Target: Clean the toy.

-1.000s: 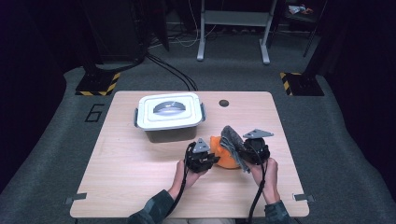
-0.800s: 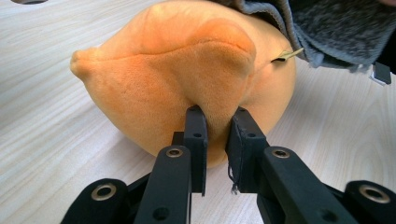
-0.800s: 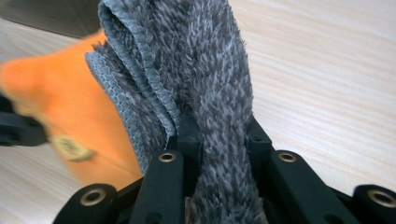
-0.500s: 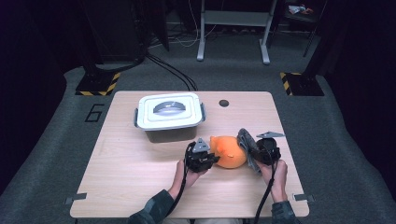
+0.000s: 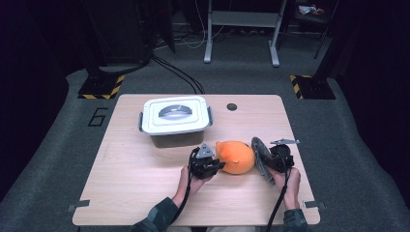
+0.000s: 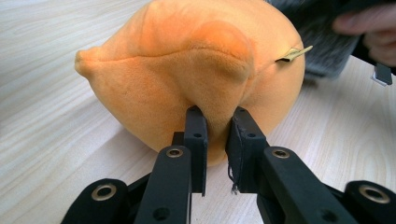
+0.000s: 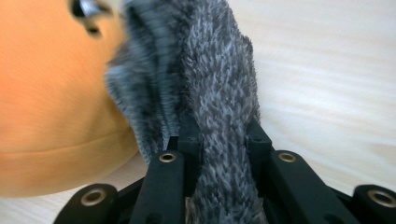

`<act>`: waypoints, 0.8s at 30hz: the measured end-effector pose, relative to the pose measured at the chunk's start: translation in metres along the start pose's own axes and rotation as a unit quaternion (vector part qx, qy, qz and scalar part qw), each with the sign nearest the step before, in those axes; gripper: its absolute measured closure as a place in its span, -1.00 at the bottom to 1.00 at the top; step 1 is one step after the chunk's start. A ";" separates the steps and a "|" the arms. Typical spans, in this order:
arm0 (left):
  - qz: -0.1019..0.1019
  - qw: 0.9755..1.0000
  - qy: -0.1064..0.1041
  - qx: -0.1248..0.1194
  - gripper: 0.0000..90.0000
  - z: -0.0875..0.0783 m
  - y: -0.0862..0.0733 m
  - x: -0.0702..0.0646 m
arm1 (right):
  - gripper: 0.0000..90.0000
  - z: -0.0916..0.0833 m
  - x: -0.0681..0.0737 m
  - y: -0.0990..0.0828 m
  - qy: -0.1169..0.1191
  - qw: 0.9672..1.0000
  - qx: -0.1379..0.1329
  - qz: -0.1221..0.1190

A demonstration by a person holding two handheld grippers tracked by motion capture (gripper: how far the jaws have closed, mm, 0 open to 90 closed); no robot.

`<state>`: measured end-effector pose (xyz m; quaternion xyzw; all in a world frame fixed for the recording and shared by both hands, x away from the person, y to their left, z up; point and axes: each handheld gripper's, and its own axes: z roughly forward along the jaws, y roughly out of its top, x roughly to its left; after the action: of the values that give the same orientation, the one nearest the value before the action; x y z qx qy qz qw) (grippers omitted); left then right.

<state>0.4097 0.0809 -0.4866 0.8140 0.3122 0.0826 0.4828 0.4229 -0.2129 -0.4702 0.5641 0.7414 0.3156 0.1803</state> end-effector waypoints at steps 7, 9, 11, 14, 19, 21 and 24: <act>0.006 1.000 -0.003 0.002 0.75 0.000 0.003 -0.002 | 0.66 -0.049 0.012 0.019 0.030 0.997 -0.070 -0.023; 0.007 1.000 -0.004 0.001 0.75 0.001 0.004 -0.003 | 0.66 -0.054 0.018 0.022 0.035 0.996 -0.076 -0.035; 0.009 1.000 -0.003 0.001 0.75 0.001 0.006 -0.004 | 0.66 -0.062 0.033 0.029 0.044 0.994 -0.082 -0.057; 0.015 1.000 -0.004 0.000 0.75 0.002 0.008 -0.007 | 0.66 -0.063 0.066 0.039 0.067 0.990 -0.079 -0.100; 0.020 1.000 -0.003 0.001 0.75 0.002 0.008 -0.008 | 0.66 -0.048 0.091 0.043 0.076 0.985 -0.060 -0.140; 0.021 1.000 0.001 0.003 0.75 0.002 0.007 -0.007 | 0.66 -0.036 0.100 0.042 0.068 0.986 -0.044 -0.143; 0.013 1.000 -0.004 0.003 0.75 0.001 0.004 -0.004 | 0.66 -0.029 0.101 0.039 0.061 0.987 -0.043 -0.145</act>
<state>0.4086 0.0765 -0.4833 0.8198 0.3002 0.0846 0.4803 0.4032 -0.1183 -0.4138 0.4223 0.8107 0.3512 0.2027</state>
